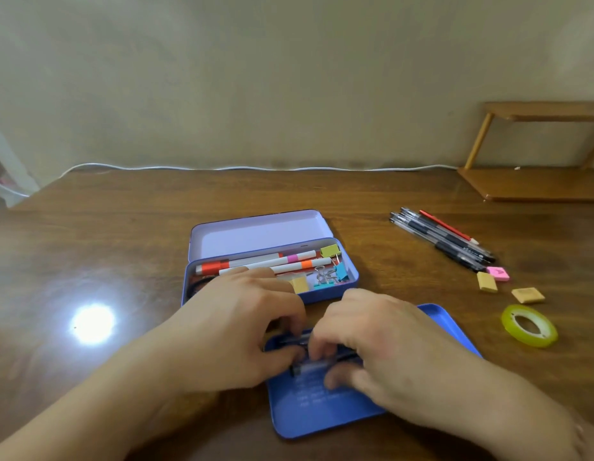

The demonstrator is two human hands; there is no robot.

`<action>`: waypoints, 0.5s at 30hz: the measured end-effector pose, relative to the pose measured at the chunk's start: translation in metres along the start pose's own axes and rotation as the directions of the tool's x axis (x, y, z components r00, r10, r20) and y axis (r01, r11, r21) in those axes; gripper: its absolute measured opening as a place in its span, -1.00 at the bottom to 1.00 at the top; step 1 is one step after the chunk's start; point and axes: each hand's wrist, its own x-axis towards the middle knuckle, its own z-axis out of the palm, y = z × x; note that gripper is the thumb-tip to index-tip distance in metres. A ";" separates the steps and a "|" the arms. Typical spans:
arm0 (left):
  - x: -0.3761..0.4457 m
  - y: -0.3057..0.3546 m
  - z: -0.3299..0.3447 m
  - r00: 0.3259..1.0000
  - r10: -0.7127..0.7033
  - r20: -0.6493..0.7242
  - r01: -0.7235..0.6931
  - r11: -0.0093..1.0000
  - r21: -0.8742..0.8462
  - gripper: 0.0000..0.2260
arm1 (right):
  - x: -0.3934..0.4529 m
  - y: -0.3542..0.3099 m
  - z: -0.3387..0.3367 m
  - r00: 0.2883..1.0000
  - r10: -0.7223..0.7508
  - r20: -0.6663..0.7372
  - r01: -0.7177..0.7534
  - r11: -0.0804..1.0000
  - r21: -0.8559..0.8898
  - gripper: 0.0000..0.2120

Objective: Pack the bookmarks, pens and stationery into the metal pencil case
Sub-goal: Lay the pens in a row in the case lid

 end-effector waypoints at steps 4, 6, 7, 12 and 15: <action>0.000 -0.002 0.003 1.000 0.020 -0.014 -0.019 0.999 0.034 -0.86 | -0.001 0.009 -0.014 0.998 0.060 0.008 -0.059 0.996 -0.074 -0.67; -0.001 -0.002 0.002 0.999 0.026 -0.019 -0.025 0.998 0.058 -0.85 | -0.010 0.024 -0.037 0.980 0.193 0.049 -0.189 0.980 -0.061 -0.69; -0.001 -0.002 0.002 0.999 0.026 -0.023 -0.025 0.998 0.061 -0.85 | -0.015 0.031 -0.047 0.961 0.259 0.095 -0.253 0.965 -0.071 -0.71; -0.003 -0.002 0.000 0.999 0.020 -0.040 -0.018 0.999 0.041 -0.92 | -0.019 0.048 -0.056 0.896 0.386 0.219 -0.360 0.921 -0.151 -0.82; 0.000 0.002 -0.001 0.999 0.038 -0.023 -0.038 0.999 -0.012 -0.95 | -0.018 0.047 -0.050 0.887 0.396 0.239 -0.365 0.916 -0.164 -0.84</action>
